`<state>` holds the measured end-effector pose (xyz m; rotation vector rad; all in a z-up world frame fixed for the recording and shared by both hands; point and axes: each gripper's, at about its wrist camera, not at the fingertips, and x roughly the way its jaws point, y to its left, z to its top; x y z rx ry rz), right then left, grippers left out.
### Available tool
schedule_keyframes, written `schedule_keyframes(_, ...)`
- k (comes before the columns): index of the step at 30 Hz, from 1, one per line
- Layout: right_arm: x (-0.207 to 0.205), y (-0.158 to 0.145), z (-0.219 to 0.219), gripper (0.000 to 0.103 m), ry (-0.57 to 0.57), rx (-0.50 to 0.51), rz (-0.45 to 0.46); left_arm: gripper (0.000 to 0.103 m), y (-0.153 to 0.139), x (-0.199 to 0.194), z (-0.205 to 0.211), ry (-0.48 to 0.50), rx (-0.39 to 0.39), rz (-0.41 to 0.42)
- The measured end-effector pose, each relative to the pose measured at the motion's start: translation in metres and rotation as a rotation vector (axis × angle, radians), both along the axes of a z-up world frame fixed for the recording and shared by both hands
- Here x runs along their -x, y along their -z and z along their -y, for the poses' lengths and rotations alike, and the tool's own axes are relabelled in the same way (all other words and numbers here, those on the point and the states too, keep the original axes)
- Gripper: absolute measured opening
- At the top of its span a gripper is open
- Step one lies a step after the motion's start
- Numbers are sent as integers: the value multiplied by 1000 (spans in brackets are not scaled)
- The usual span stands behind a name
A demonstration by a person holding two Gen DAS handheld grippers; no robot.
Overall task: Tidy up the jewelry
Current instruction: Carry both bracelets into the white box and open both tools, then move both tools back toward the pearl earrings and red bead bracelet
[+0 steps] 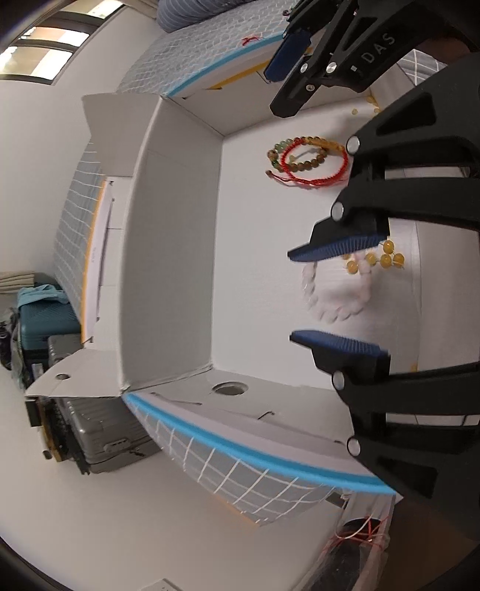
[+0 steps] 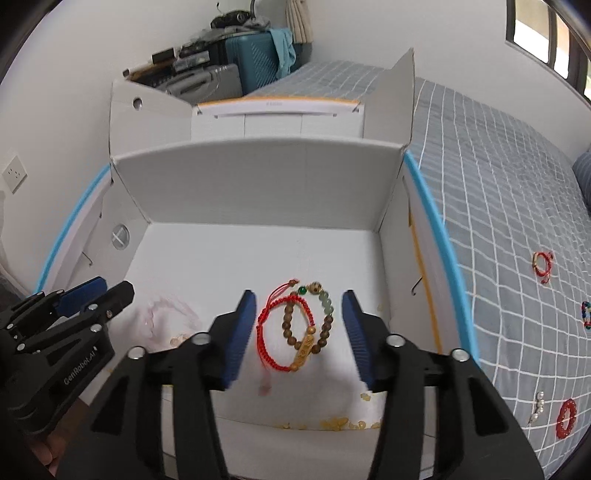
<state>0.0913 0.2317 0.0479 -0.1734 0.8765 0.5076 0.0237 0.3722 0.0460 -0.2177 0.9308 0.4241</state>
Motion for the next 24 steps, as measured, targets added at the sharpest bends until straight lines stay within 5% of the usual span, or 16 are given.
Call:
schedule_keyframes(5,2,-18,12,77,11,-30,39,61,-15,4,4,-4,-10,38)
schedule_keyframes(9,3,-31,29,90,37,-56,66,67,-26,6,13,7,-21,60)
schedule_keyframes(24,-6,-56,152,95,207,-48,138,96,-62,-3,101,114,-76,167)
